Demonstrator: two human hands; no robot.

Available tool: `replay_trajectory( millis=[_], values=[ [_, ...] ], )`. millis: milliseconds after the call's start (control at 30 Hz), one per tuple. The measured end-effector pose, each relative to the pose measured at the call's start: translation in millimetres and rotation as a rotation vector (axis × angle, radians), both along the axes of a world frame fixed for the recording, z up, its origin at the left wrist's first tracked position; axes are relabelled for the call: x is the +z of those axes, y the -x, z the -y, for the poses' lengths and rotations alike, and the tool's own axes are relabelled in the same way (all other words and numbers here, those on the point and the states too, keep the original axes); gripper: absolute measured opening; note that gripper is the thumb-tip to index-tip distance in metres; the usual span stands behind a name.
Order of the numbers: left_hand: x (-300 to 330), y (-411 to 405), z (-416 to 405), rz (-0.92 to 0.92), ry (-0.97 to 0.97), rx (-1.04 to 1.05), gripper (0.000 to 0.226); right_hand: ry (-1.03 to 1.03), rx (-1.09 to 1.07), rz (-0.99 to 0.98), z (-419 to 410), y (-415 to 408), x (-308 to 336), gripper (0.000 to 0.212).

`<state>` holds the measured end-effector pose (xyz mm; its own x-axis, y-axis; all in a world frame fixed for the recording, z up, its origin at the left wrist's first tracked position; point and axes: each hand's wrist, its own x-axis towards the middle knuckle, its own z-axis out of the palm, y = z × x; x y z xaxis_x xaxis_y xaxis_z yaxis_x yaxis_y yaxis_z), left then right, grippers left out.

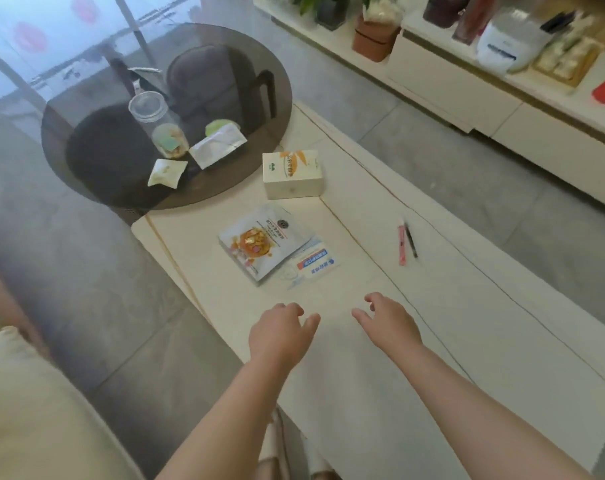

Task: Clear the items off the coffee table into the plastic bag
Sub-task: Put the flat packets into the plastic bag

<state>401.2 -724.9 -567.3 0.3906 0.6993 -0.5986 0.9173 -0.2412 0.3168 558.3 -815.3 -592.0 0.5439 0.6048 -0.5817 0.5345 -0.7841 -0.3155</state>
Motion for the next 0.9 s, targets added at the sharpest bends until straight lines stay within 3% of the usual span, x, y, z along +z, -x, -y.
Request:
replay_trajectory(
  millis=[233, 500, 767, 900],
  values=[
    [-53.5, -58.9, -25.9, -0.077, 0.040, -0.207, 0.050, 0.041, -0.115, 0.049, 11.7, -56.9, -30.4, 0.049],
    [-125.0, -115.8, -60.4, -0.089, 0.031, -0.301, 0.050, 0.071, -0.203, 0.076, -8.5, -110.2, -85.3, 0.051],
    [-200.8, -148.3, -85.4, -0.106, -0.138, -0.288, 0.037, 0.082, -0.111, 0.101, -46.6, -130.7, -152.8, 0.043],
    [-224.4, -153.1, -78.1, -0.139, -0.152, -0.274, 0.045, 0.072, -0.102, 0.128, -54.2, -144.0, -175.2, 0.036]
  ],
)
